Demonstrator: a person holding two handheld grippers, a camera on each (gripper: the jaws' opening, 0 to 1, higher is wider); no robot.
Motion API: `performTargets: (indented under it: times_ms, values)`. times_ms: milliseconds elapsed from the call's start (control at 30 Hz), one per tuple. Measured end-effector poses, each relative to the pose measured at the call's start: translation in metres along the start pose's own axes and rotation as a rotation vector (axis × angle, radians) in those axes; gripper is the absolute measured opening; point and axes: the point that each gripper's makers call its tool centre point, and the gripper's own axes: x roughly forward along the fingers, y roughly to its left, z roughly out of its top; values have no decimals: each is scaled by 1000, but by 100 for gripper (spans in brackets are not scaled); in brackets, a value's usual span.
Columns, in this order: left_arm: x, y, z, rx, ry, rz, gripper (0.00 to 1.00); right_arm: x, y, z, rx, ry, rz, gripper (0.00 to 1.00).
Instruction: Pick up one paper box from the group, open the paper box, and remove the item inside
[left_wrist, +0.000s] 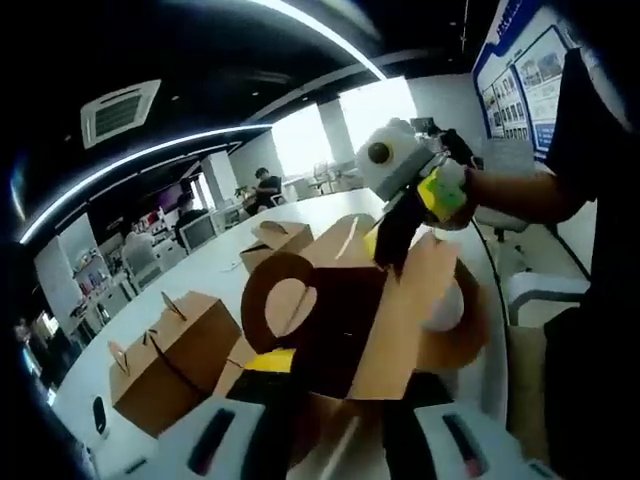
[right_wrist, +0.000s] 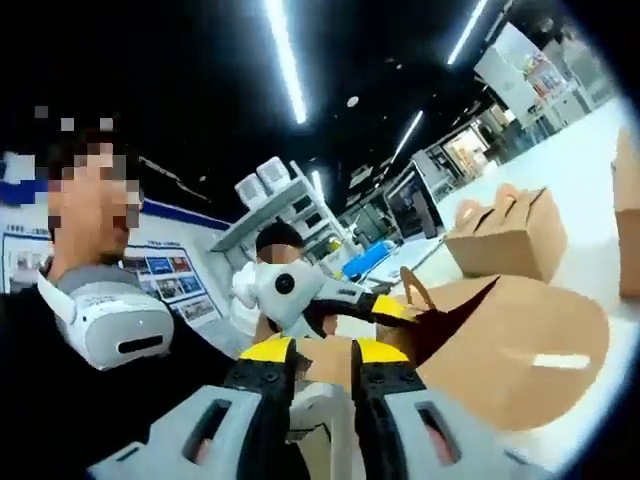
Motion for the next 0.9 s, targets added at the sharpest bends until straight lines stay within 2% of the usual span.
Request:
performTargets:
  times_ms: [67, 200, 233, 267, 300, 333, 367, 433, 500, 600, 667, 700, 900]
  values:
    - [2, -1, 1, 12, 2, 4, 34, -1, -2, -4, 19, 15, -11, 17]
    - [6, -5, 5, 25, -10, 1, 36, -4, -15, -13, 74, 48, -91, 4]
    - [7, -6, 6, 25, -16, -2, 36, -5, -19, -15, 89, 51, -125, 3]
    - [8, -7, 7, 23, -23, -6, 36, -9, -31, -18, 92, 63, -197, 3]
    - [9, -9, 10, 15, -36, -16, 37, -6, -35, -7, 49, 2, -211, 3]
    - [10, -9, 10, 16, -32, -16, 36, -10, -33, -16, 42, 56, -229, 3]
    - [10, -9, 10, 23, -27, -13, 36, -11, -37, -16, -41, 68, -257, 3]
    - [10, -7, 10, 12, -29, -14, 35, -9, -35, -20, -251, 136, -289, 3]
    - [10, -9, 9, 29, -29, -33, 37, -6, -30, -27, -342, 191, -324, 4]
    - [8, -18, 8, 62, -28, -113, 45, -7, -32, -28, -442, 254, -366, 7]
    - [4, -28, 7, 64, -34, -212, 54, -7, -31, -30, -473, 281, -376, 9]
    - [2, -29, 7, 50, -36, -240, 56, -7, -32, -29, -490, 290, -385, 10]
    - [-5, -34, 5, 65, -33, -358, 65, -8, -34, -28, -536, 321, -386, 15]
